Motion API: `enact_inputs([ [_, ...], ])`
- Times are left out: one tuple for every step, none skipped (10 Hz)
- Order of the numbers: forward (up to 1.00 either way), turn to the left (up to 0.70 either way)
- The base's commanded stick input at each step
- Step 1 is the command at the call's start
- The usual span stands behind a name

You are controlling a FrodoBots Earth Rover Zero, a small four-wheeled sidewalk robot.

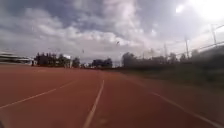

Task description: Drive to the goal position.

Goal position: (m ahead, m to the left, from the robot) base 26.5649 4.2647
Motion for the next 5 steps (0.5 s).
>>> enact_inputs([
  [0.7,0.0],
  [0.7,0.0],
  [0.7,0.0],
  [0.7,0.0],
  [0.7,0.0],
])
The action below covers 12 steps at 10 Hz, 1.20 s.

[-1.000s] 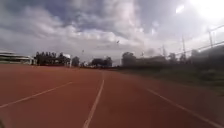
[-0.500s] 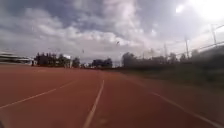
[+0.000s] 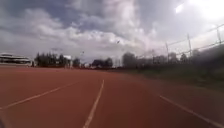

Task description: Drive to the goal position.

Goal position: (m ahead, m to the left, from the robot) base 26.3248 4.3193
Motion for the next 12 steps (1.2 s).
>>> enact_inputs([
  [0.7,0.0],
  [0.7,0.0],
  [0.7,0.0],
  [0.7,0.0],
  [0.7,0.0],
  [0.7,0.0],
  [0.7,0.0],
  [0.7,0.0],
  [0.7,0.0],
  [0.7,0.0],
  [0.7,0.0],
  [0.7,0.0],
])
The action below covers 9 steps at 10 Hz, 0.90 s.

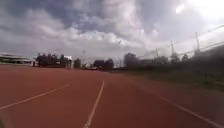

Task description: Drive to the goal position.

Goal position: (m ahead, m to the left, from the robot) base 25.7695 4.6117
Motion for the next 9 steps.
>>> enact_inputs([
  [0.7,0.0],
  [0.7,0.0],
  [0.7,0.0],
  [0.7,0.0],
  [0.7,0.0],
  [0.7,0.0],
  [0.7,0.0],
  [0.7,0.0],
  [0.7,0.0],
])
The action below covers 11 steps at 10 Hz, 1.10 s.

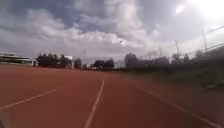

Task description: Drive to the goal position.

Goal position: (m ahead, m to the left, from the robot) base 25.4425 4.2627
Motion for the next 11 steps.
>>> enact_inputs([
  [0.7,0.0],
  [0.7,0.0],
  [0.7,0.0],
  [0.7,0.0],
  [0.7,0.0],
  [0.7,0.0],
  [0.7,0.0],
  [0.7,0.0],
  [0.7,0.0],
  [0.7,0.0],
  [0.7,0.0],
])
